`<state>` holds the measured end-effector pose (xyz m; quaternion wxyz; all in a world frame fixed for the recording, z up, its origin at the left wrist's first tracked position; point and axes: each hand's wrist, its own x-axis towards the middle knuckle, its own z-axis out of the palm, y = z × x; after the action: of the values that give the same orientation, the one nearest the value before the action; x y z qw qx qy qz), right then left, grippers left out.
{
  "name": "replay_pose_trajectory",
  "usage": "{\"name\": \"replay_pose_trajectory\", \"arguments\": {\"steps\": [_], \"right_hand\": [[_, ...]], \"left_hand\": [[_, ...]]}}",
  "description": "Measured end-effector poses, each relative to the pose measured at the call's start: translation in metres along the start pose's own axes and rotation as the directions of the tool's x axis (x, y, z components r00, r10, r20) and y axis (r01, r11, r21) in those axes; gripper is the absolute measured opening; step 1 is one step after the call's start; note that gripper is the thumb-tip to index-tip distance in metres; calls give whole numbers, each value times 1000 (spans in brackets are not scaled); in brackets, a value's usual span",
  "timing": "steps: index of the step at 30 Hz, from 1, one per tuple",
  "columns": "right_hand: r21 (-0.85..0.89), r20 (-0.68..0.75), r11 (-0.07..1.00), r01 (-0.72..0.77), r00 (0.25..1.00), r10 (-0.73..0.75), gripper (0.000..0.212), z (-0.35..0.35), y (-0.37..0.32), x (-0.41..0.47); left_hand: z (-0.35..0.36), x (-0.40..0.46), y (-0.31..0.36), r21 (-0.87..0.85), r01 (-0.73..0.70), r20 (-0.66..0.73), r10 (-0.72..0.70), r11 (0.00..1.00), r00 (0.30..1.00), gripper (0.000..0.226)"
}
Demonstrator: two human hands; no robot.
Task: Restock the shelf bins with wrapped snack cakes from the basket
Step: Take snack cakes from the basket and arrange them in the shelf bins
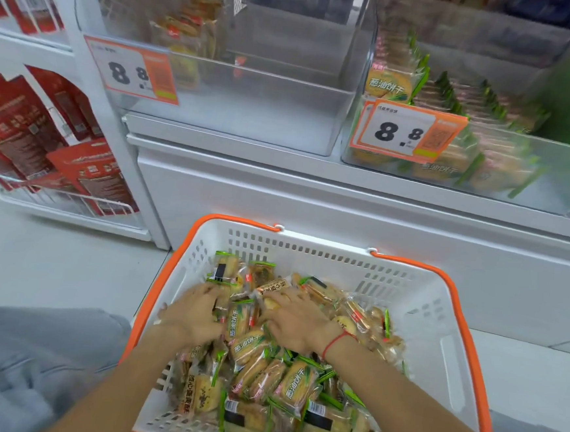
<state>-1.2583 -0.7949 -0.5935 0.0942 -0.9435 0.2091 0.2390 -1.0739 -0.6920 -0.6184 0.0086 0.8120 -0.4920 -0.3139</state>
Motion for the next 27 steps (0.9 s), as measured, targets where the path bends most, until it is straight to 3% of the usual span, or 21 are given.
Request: {"name": "replay_pose_trajectory", "arguments": {"steps": [1, 3, 8, 10, 12, 14, 16, 18, 20, 22, 24, 27], "right_hand": [[18, 5, 1000, -10, 1000, 9, 43, -2, 1, -2], [57, 6, 998, -17, 1000, 17, 45, -3, 4, -5], [150, -38, 989, 3, 999, 3, 41, 4, 9, -13], [168, -42, 986, 8, 999, -1, 36, 4, 9, -14], [205, -36, 979, -1, 999, 9, 33, 4, 8, -13], [278, -45, 960, -20, 998, 34, 32, 1, 8, -13], [437, -65, 897, -60, 993, 98, 34, -8, 9, -15], [616, -89, 784, -82, 981, 173, 41, -23, 11, -21], [761, -125, 645, -69, 960, 250, 41, -40, 15, -31], [881, -105, 470, -64, 940, 325, 38, -56, 21, -43], [945, -73, 322, -56, 924, 375, 33, -67, 32, -60], [972, -108, 234, 1, 890, 443, 20, -84, 48, -85]], "left_hand": [[-3, 3, 3, -114, 9, -62, -16, 993, 998, 31], [-5, 5, 8, -225, 40, -171, -80, 973, 982, 24], [-1, 7, 28, 117, 204, -296, -162, 972, 941, 64], [1, 8, 31, 188, 223, -331, -152, 956, 931, 56], [-1, 10, 29, 151, 217, -347, -154, 964, 925, 42], [-13, 8, 32, 4, 219, -287, -209, 976, 935, 30], [-33, 7, 38, -230, 200, -100, -228, 952, 969, 21], [-55, 0, 49, -500, 184, 140, -131, 846, 981, 22], [-74, -12, 65, -694, 211, 329, 42, 689, 943, 35], [-84, -19, 80, -794, 224, 383, 178, 566, 907, 40], [-88, -22, 95, -838, 206, 382, 275, 505, 882, 42], [-90, -26, 117, -869, 178, 372, 370, 462, 851, 55]]}}
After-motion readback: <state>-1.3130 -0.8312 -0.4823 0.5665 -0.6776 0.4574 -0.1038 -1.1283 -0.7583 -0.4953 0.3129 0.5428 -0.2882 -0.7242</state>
